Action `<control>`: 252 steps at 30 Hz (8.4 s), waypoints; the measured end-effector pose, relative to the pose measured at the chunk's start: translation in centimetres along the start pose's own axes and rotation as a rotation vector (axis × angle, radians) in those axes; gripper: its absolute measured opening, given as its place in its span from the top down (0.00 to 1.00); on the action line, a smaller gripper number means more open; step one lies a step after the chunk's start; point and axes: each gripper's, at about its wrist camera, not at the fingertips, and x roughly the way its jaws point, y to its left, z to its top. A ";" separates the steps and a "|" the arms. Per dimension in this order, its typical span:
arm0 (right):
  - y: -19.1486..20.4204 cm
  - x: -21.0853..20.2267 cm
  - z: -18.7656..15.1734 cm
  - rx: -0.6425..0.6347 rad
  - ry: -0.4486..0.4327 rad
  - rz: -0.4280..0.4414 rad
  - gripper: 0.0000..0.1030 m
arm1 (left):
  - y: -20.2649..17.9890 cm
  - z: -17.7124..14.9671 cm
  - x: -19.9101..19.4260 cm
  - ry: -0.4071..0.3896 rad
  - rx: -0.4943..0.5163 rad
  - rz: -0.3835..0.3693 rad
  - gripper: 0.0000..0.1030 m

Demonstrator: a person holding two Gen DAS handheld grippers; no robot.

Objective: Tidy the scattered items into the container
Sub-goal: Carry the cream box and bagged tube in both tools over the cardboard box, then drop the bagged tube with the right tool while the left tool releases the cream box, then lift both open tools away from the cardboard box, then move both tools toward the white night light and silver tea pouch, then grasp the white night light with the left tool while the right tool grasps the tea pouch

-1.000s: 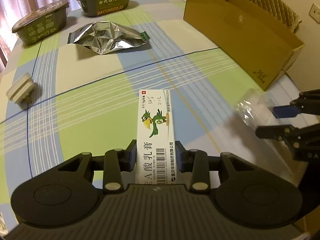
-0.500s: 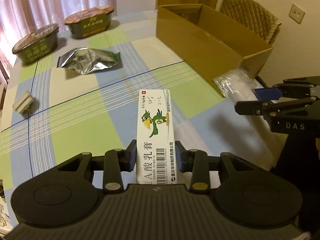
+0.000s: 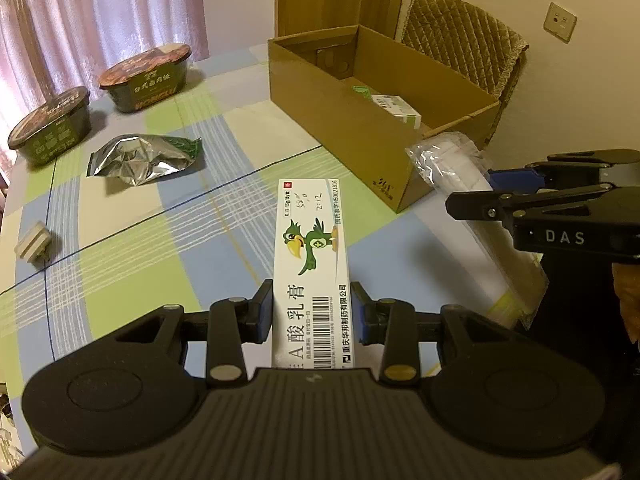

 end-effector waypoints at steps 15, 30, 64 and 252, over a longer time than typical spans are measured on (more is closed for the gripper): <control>-6.7 -1.6 4.0 0.034 -0.089 -0.064 0.60 | -4.3 6.7 2.4 -0.062 0.062 -0.037 0.68; -16.4 2.0 11.5 0.070 -0.151 -0.105 0.60 | -9.0 16.7 9.6 -0.150 0.082 -0.111 0.68; -18.3 7.6 11.4 0.084 -0.061 -0.081 0.60 | -6.2 15.1 12.8 -0.121 0.033 -0.058 0.67; 9.5 30.6 10.7 -0.580 0.374 0.186 0.14 | 28.1 0.6 15.3 -0.087 -0.286 0.257 0.16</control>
